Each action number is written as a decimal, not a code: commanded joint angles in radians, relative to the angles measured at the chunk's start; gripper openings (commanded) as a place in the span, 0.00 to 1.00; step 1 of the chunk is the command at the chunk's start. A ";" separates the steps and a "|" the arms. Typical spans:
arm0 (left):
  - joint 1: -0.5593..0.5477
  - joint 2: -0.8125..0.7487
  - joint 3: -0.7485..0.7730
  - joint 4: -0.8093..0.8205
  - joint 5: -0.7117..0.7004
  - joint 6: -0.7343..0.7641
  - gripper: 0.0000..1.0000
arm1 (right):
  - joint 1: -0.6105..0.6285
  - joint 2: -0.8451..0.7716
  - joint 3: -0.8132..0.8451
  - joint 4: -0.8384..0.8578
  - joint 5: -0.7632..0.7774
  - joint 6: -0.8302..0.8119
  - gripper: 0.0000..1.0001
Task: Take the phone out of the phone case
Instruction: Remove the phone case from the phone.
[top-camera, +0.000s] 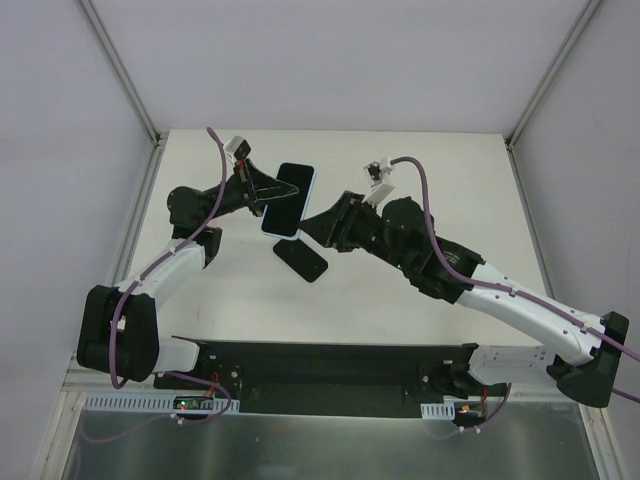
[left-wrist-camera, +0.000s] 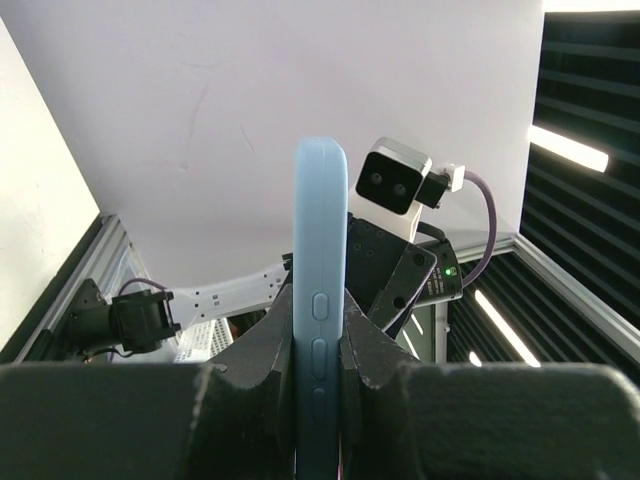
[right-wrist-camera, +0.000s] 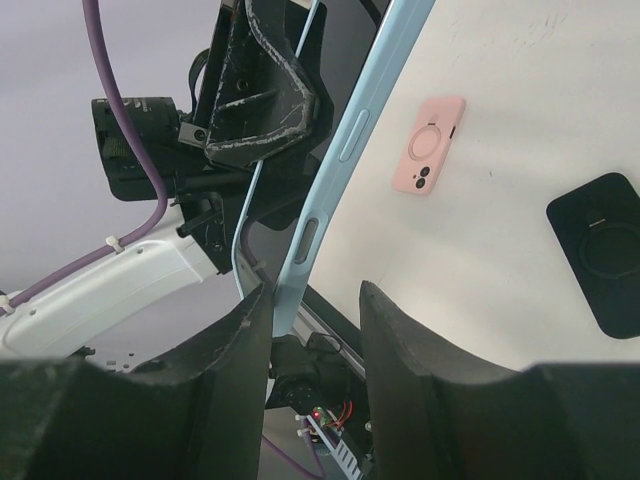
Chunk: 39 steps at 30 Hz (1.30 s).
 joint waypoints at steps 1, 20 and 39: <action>0.012 -0.073 0.031 0.179 -0.057 -0.140 0.00 | 0.009 0.017 -0.037 -0.141 0.045 -0.054 0.41; 0.032 -0.117 0.016 0.064 -0.043 -0.048 0.00 | 0.055 0.004 -0.044 -0.158 0.089 -0.051 0.41; 0.052 -0.152 0.010 -0.009 -0.054 0.000 0.00 | 0.074 -0.012 -0.077 -0.244 0.186 -0.003 0.41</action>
